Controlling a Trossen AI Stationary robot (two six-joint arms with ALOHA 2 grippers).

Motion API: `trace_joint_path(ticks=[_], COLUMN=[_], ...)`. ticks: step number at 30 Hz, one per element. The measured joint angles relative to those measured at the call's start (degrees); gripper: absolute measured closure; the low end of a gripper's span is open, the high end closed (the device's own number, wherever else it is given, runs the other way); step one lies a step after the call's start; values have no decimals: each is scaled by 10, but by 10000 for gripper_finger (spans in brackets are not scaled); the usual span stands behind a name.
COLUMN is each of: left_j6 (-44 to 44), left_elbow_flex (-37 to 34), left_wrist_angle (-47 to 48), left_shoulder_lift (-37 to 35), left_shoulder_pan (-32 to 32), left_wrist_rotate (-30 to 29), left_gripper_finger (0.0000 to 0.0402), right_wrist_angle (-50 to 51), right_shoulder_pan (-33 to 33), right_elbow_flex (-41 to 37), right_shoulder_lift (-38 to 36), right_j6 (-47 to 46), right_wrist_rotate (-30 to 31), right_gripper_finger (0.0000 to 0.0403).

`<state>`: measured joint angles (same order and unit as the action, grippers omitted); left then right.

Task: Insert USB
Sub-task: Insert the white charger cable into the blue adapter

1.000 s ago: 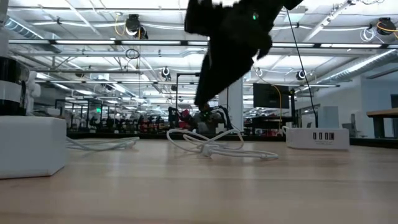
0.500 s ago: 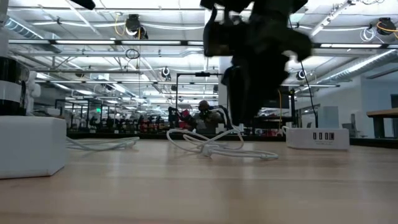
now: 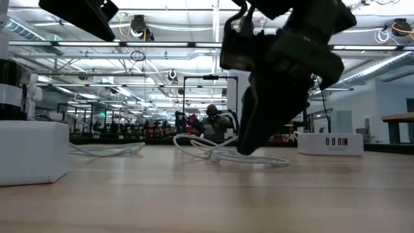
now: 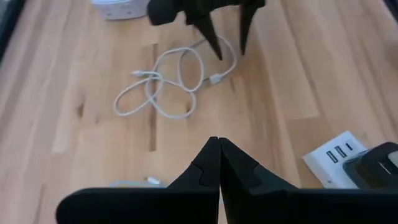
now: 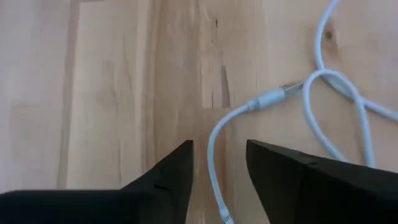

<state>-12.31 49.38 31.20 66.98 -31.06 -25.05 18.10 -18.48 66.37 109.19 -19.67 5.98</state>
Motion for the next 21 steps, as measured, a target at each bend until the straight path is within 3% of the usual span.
trace_joint_path(ticks=[4, 8, 11, 14, 19, 21], left_j6=[45, 107, 144, 168, 213, 225], left_elbow_flex=[-3, -3, -3, -3, -3, -3], left_wrist_angle=[-30, -79, -84, -80, -117, -143], left_shoulder_lift=[0, 0, -1, 3, 44, 72], left_shoulder_pan=[32, 75, 114, 158, 201, 206], left_wrist_rotate=[53, 168, 219, 257, 387, 415], left_gripper_finger=[399, 399, 399, 400, 400, 400], right_wrist_angle=[-37, -45, -38, 9, 70, 94], right_shoulder_pan=[0, 8, 11, 6, 3, 4], right_elbow_flex=[-33, -48, -46, -32, 2, 13], right_shoulder_lift=[0, -1, -3, -14, -67, -89], right_j6=[-20, -27, -32, -37, -38, -38], right_wrist_rotate=[-1, -19, -39, -66, -65, -63], right_gripper_finger=[293, 354, 394, 394, 400, 401])
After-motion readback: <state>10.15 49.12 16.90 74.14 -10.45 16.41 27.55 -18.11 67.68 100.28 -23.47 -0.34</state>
